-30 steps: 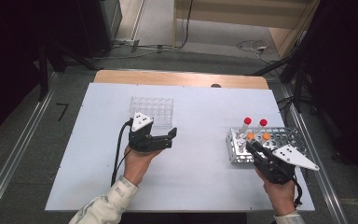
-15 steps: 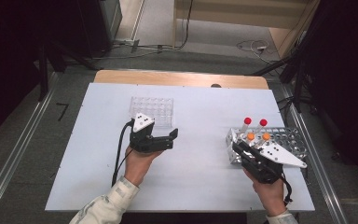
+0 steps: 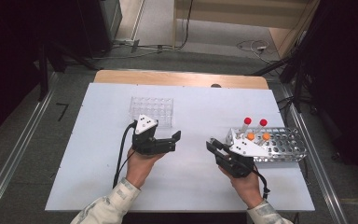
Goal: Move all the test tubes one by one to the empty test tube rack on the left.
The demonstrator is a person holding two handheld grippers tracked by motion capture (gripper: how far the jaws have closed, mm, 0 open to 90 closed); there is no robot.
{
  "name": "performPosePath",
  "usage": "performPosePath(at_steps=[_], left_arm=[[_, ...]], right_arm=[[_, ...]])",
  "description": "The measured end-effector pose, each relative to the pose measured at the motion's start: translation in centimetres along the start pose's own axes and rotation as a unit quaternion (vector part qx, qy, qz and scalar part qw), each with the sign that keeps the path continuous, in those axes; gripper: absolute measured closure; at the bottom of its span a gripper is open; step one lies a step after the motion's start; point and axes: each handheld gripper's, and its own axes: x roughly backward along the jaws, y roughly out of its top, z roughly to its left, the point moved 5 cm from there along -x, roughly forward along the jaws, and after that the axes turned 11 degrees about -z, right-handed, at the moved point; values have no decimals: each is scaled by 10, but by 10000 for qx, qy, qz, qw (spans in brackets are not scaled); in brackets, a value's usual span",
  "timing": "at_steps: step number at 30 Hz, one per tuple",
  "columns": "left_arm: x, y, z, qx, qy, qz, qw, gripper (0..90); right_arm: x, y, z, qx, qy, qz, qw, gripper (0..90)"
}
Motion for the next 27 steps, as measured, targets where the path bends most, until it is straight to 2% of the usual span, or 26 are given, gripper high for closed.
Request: performPosePath(at_steps=[14, 16, 22, 25, 26, 27], left_arm=[[1, 0, -15, 54, -293, 1, 9996, 120], [1, 0, -18, 5, -356, -25, 9994, 136], [2, -2, -23, -183, -484, -22, 9987, 274], [2, -3, -23, -289, -510, -30, 9983, 423], [2, -3, -23, -308, -521, -21, 9982, 423], [2, -4, -23, -331, -507, -17, 9982, 467]], right_arm=[[-42, -4, 21, 55, 277, 183, 9994, 735], [-47, -4, 25, 49, 295, 211, 9993, 735], [-65, -5, 37, 123, 368, 252, 9989, 735], [-70, -2, 44, 140, 417, 239, 9987, 735], [-70, -2, 44, 140, 417, 239, 9987, 735], [-71, -2, 45, 163, 429, 238, 9987, 734]])
